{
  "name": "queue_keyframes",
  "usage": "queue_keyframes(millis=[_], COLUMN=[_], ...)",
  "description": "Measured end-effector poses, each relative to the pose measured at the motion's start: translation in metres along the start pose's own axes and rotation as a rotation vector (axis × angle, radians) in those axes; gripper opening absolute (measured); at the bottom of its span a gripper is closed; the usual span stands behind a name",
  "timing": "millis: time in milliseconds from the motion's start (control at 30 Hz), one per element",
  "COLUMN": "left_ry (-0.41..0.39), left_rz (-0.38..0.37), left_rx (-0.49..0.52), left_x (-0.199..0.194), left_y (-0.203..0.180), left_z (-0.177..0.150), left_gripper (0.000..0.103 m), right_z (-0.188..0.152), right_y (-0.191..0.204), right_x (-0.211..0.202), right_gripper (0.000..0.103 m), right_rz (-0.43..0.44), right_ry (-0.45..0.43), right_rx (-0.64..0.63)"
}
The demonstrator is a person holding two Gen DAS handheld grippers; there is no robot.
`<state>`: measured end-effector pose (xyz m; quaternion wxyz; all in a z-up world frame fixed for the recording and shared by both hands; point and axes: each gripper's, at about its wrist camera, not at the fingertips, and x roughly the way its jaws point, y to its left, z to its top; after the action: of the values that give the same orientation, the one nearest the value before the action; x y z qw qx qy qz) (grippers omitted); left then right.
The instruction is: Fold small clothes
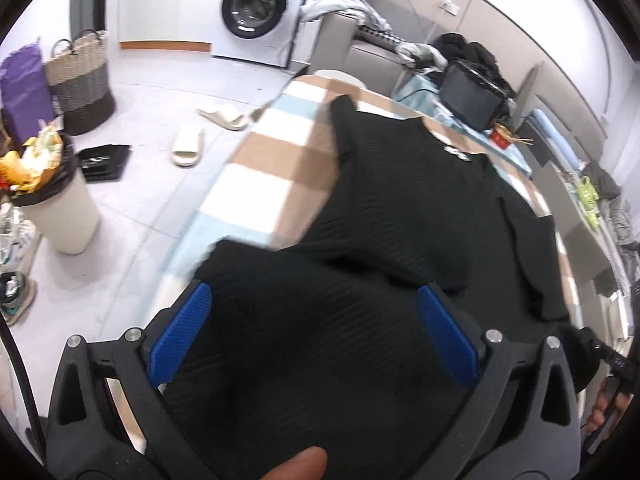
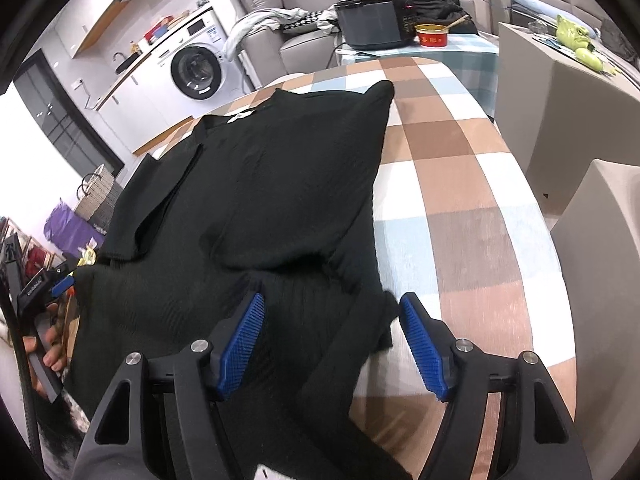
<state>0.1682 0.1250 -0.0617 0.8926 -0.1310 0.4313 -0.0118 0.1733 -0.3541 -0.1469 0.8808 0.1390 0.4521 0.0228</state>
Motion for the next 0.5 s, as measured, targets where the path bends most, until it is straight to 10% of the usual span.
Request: queue_keyframes(millis=[500], left_ry=[-0.005], left_rz=[0.148], left_rx=[0.128], left_x=[0.018], left_y=[-0.001], left_z=[-0.031], left_gripper=[0.087], right_z=[-0.007], right_y=[-0.003], right_x=[0.022], right_gripper=[0.072], right_rz=[0.003], right_ry=[0.035], right_rx=[-0.012])
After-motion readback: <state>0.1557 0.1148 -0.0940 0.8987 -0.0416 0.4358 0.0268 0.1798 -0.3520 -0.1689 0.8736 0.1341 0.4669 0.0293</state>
